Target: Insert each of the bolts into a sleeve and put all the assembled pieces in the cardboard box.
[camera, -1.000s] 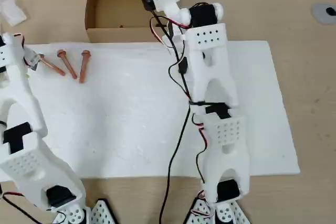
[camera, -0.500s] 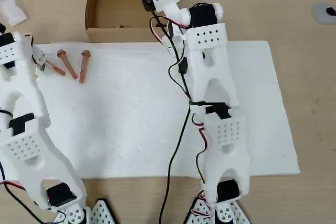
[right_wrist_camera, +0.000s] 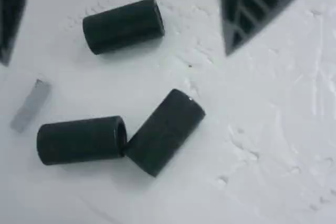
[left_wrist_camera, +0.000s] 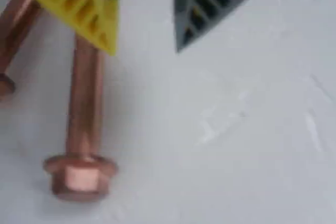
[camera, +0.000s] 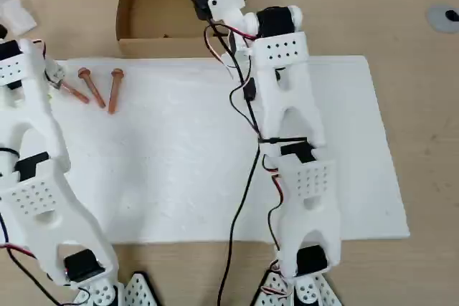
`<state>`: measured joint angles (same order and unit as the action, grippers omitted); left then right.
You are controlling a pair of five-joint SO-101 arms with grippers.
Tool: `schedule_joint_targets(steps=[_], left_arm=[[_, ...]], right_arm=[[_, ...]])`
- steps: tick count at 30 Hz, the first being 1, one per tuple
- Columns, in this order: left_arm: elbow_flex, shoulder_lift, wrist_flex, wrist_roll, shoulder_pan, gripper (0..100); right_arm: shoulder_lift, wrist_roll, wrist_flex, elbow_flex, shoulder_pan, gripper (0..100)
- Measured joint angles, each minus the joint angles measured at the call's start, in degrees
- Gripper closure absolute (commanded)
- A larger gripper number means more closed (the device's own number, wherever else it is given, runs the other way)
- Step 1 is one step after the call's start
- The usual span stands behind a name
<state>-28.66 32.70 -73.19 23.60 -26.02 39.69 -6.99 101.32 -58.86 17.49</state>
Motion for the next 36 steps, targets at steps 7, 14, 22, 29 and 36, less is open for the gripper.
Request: schedule_joint_targets(steps=[7, 14, 22, 29, 36], left_arm=[[-1.3, 0.0, 2.4, 0.5, 0.5, 91], [-1.4, 3.9, 3.0, 0.6, 0.5, 91], [-4.5, 9.7, 5.2, 0.5, 0.5, 91], [-6.1, 11.6, 5.1, 0.6, 0.5, 91], [-16.4, 11.7, -3.4, 0.9, 0.5, 91]], right_arm=[[0.0, -0.4, 0.0, 0.0, 0.0, 70.2], [0.0, -2.1, 0.0, 0.0, 0.0, 70.2], [0.0, -2.1, 0.0, 0.0, 0.0, 70.2], [0.0, -2.1, 0.0, 0.0, 0.0, 70.2], [0.0, -2.1, 0.0, 0.0, 0.0, 70.2]])
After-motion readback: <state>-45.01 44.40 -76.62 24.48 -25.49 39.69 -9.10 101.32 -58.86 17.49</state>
